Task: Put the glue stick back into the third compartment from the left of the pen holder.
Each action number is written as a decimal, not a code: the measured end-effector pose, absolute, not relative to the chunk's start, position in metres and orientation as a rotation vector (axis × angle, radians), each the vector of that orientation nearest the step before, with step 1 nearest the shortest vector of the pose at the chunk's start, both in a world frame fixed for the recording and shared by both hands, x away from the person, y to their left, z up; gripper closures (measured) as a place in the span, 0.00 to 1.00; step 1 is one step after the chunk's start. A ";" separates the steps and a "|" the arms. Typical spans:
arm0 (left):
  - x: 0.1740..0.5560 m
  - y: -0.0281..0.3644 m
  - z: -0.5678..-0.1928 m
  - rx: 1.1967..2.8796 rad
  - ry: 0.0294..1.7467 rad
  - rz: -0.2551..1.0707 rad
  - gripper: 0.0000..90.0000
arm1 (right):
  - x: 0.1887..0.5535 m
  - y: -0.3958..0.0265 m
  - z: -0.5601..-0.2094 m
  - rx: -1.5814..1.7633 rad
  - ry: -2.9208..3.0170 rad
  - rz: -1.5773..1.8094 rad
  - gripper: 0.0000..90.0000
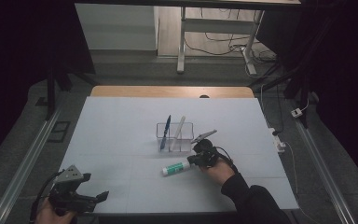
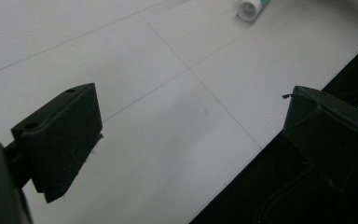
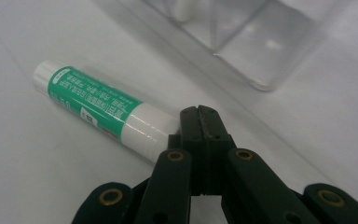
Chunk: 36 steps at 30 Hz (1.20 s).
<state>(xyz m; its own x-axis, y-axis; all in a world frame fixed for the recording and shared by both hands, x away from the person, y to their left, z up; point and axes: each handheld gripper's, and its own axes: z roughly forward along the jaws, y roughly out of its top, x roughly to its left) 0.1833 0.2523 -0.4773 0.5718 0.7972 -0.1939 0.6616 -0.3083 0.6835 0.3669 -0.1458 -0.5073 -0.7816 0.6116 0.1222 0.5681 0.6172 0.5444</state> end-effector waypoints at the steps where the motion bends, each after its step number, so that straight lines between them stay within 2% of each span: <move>1: 0.183 0.252 -0.477 2.059 1.162 0.233 0.05 | 0.365 -0.143 -0.507 1.001 2.766 0.891 1.00; 8: 0.183 0.254 -0.477 2.040 1.167 0.233 0.04 | 0.352 -0.122 -0.509 0.910 2.808 0.898 1.00; 14: 0.188 0.245 -0.474 2.032 1.102 0.217 0.01 | 0.351 -0.128 -0.500 0.885 2.764 0.900 0.99; 18: 0.198 0.229 -0.472 2.081 1.006 0.199 0.00 | 0.345 -0.142 -0.489 0.892 2.728 0.925 0.85; 21: 0.207 0.215 -0.472 2.112 0.953 0.191 0.00 | 0.338 -0.155 -0.482 0.899 2.706 0.943 0.70; 33: 0.256 0.153 -0.473 2.212 0.814 0.125 0.00 | 0.303 -0.215 -0.458 0.981 2.587 1.059 0.20; 35: 0.264 0.142 -0.474 2.235 0.800 0.107 0.00 | 0.298 -0.225 -0.457 1.024 2.566 1.062 0.17; 36: 0.268 0.136 -0.475 2.243 0.794 0.101 0.00 | 0.296 -0.230 -0.457 1.037 2.565 1.059 0.12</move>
